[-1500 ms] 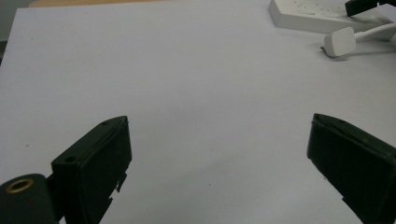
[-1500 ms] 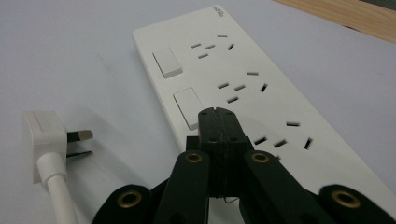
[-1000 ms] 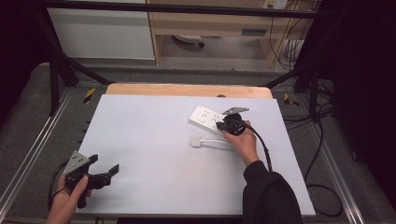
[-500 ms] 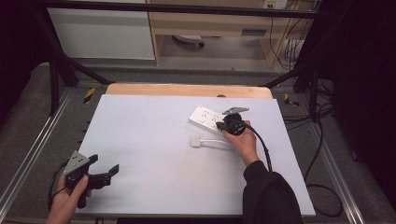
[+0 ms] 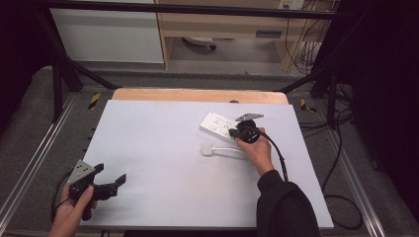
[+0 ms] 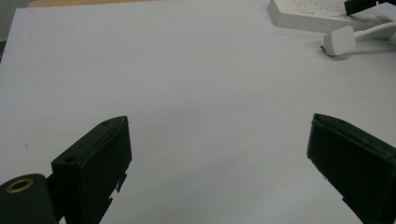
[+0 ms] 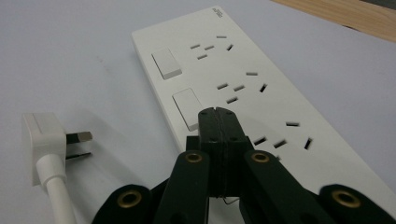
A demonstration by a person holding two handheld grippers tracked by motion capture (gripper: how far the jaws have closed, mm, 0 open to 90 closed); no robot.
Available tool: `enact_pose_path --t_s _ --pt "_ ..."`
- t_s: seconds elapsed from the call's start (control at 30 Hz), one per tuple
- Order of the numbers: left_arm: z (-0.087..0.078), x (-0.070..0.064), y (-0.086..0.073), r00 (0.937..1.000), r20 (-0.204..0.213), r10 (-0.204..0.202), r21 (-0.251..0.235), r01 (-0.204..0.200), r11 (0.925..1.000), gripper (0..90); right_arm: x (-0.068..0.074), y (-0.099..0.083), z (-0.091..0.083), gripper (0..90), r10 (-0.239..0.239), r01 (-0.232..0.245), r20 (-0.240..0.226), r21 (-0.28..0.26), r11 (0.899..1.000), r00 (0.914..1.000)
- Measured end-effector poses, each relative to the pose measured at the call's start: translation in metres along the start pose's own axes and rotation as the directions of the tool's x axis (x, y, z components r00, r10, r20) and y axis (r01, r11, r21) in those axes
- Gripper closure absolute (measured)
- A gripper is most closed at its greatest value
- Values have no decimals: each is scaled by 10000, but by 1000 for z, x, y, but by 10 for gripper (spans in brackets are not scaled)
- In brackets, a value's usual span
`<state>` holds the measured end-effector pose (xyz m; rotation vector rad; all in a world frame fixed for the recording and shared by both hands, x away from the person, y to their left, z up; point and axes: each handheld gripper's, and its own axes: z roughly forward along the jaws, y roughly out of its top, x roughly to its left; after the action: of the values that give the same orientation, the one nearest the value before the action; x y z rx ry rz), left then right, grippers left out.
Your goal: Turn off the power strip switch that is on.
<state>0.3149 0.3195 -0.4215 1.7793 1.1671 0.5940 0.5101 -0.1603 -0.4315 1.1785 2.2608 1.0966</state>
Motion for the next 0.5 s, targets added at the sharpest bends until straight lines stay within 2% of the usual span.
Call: enact_pose_path --t_s 0.5 --pt "0 0 0 10000 -7 -7 0 7 10000 64 2 -1 3 900 -4 4 -20 69 10000 10000"
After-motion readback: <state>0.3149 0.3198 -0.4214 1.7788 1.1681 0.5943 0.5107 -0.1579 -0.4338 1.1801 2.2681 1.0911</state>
